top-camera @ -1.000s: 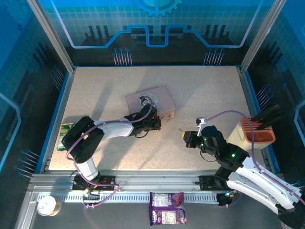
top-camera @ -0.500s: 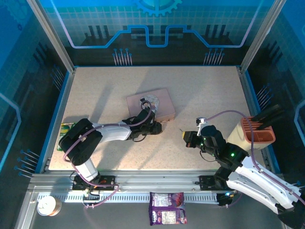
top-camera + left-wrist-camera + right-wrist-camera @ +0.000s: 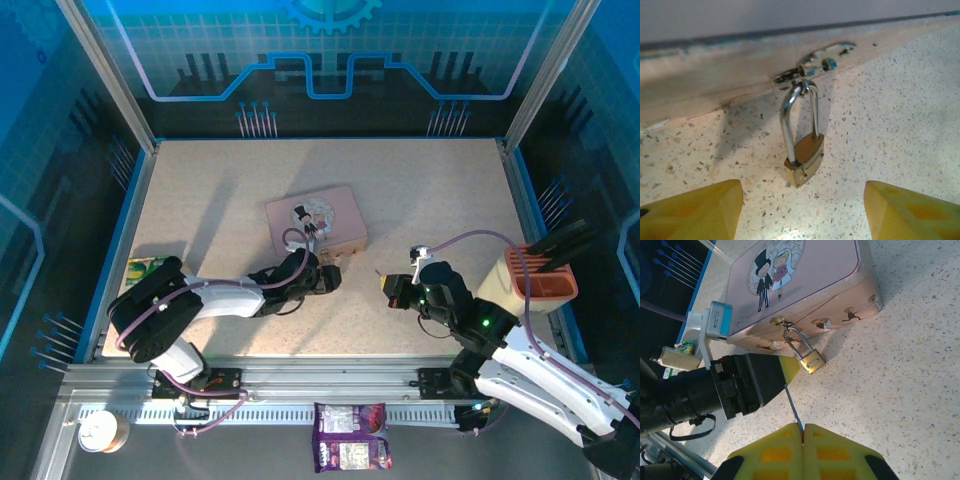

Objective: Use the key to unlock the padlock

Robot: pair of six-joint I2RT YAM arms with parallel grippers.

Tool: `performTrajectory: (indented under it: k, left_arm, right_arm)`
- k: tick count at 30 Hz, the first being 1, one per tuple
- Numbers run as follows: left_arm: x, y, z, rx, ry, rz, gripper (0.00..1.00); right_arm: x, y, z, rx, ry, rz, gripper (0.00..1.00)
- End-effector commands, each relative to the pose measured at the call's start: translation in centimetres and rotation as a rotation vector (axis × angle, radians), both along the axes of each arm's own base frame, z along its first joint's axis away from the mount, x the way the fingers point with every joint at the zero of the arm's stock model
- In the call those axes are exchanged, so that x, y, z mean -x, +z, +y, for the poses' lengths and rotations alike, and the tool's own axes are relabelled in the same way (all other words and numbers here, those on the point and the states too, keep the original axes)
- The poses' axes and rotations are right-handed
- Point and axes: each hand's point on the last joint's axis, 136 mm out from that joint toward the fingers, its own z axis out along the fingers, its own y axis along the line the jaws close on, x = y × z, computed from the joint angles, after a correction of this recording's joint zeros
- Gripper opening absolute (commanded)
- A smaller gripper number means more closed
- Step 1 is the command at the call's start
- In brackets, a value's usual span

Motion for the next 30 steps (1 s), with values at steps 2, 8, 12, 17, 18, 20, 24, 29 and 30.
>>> performTrajectory:
  k: [2,8,12,17,18,20,24,29,30]
  left_arm:
    - [-0.7,-0.2,0.1,-0.036,0.162,0.028,0.69]
    - [-1.3,-1.8,0.2,-0.035,0.246,0.07,0.67]
    - [-2.0,-1.9,-0.9,-0.053,0.23,0.075,0.63]
    - [-2.2,-2.7,-1.5,-0.084,0.226,0.097,0.58]
    - [-2.2,-2.9,-1.5,-0.095,0.224,0.103,0.57]
    - [-2.2,-3.1,-1.6,-0.109,0.222,0.112,0.54]
    - [-2.1,-3.5,-1.6,-0.114,0.223,0.117,0.48]
    - [-2.0,-3.6,-1.6,-0.11,0.223,0.118,0.38]
    - [-2.0,-3.5,-1.5,-0.11,0.226,0.117,0.35]
  right_arm:
    - [-0.3,0.3,0.2,-0.041,-0.011,0.0,0.0]
    - [-0.1,0.2,0.1,-0.059,-0.011,-0.005,0.0]
    - [0.0,-0.1,0.1,-0.059,-0.009,-0.003,0.0]
    - [0.1,-0.2,0.1,-0.066,-0.008,-0.003,0.0]
    - [0.1,-0.3,0.0,-0.066,-0.011,-0.003,0.0]
    - [0.1,-0.4,-0.1,-0.067,-0.015,-0.004,0.0]
    - [0.2,-0.6,-0.1,-0.066,-0.013,-0.001,0.0]
    - [0.2,-0.6,0.0,-0.066,-0.011,0.0,0.0]
    - [0.2,-0.5,0.0,-0.069,-0.012,0.0,0.0]
